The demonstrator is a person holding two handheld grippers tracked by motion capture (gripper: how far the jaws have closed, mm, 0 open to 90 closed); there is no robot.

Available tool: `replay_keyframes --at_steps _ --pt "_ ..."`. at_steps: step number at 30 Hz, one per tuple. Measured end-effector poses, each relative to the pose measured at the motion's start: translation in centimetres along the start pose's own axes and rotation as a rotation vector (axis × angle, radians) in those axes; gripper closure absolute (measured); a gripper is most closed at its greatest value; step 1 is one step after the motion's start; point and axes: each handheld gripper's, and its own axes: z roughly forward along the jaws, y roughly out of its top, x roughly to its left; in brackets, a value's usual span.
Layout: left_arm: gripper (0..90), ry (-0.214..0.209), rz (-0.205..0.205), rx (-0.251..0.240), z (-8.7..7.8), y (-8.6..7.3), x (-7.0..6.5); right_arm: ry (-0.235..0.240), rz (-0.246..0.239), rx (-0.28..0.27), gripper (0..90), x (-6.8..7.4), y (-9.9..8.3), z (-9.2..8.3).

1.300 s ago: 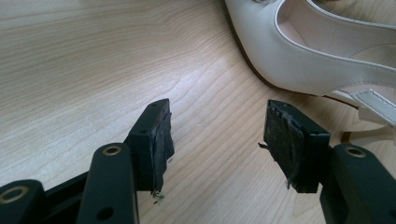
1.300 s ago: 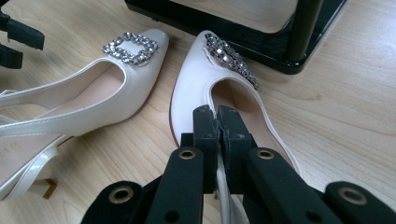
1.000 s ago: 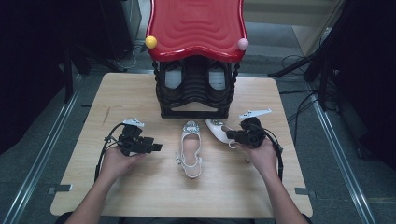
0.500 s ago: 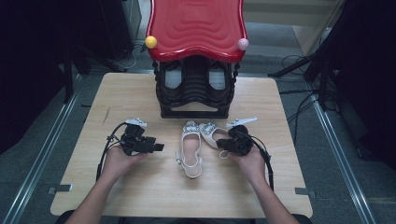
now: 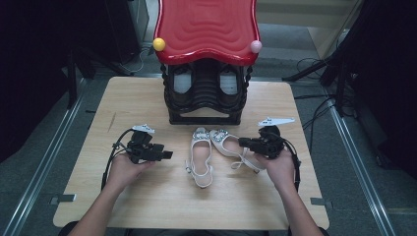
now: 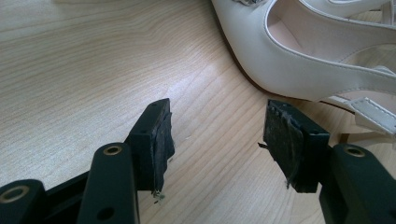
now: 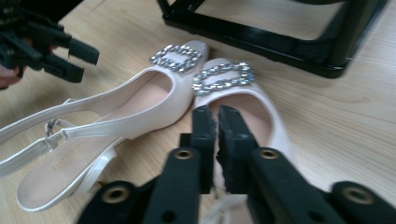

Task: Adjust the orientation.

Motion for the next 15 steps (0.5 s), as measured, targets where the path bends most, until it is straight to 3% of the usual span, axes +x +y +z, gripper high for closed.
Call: replay_keyframes --at_steps 6,12,15 --pt "42.1 -0.003 -0.003 0.000 -0.1 -0.1 0.0 -0.085 -0.001 0.022 90.0 -2.6 -0.4 -0.6" --pt "42.2 -0.003 -0.003 -0.002 -0.1 -0.2 0.0 -0.123 0.030 0.104 90.0 -4.8 -1.3 0.3" --pt "42.2 -0.003 -0.003 -0.002 -0.1 -0.2 0.0 -0.112 0.027 0.130 90.0 -5.3 -1.5 0.8"
